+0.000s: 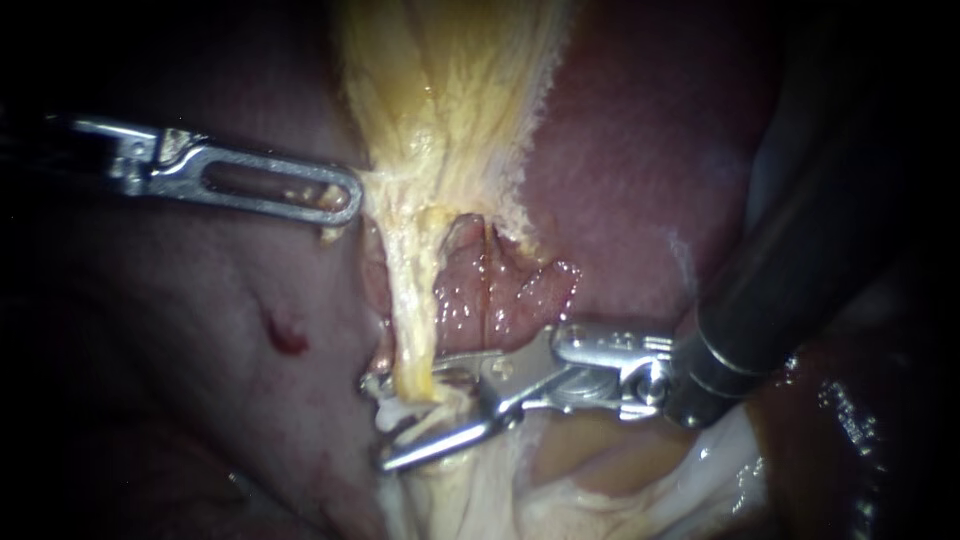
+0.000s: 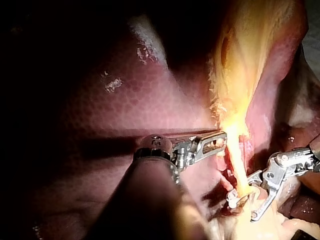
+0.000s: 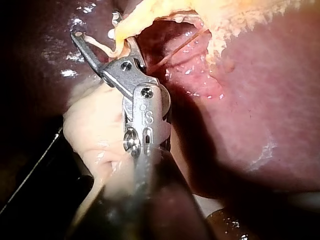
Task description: Clipping second clip left tube
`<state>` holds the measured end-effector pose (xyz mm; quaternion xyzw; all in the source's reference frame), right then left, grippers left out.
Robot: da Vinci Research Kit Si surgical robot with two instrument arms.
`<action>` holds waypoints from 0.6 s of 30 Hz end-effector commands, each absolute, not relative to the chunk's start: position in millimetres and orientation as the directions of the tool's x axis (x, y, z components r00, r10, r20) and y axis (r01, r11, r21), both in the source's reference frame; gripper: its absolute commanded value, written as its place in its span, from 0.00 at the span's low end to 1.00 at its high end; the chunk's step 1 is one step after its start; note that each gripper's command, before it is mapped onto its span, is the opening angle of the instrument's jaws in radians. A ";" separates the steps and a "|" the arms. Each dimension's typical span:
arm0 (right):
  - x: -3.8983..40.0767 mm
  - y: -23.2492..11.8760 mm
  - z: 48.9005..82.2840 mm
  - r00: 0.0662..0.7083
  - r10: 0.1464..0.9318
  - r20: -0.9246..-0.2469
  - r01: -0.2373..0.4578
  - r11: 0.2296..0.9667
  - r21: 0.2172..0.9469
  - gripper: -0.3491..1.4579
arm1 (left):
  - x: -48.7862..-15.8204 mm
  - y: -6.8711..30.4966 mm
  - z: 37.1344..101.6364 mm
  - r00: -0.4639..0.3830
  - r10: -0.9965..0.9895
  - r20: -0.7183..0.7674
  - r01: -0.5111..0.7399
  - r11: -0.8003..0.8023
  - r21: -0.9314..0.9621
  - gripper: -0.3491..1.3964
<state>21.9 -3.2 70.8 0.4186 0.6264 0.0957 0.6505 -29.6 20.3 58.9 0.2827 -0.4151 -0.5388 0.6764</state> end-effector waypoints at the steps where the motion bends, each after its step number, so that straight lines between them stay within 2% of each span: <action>1: 22.0 -3.4 70.4 0.197 0.648 -0.736 0.402 0.631 0.664 0.46 | -29.6 20.3 59.0 0.075 -0.963 0.258 0.494 0.260 0.830 0.00; 8: 22.0 -4.0 69.3 0.198 0.646 -0.738 0.416 0.626 0.659 0.46 | -29.5 20.3 59.2 0.075 -0.963 0.258 0.494 0.261 0.830 0.00; 18: 22.1 -4.0 69.4 0.195 0.646 -0.738 0.417 0.626 0.659 0.45 | -29.6 20.3 59.3 0.075 -0.963 0.259 0.494 0.262 0.829 0.00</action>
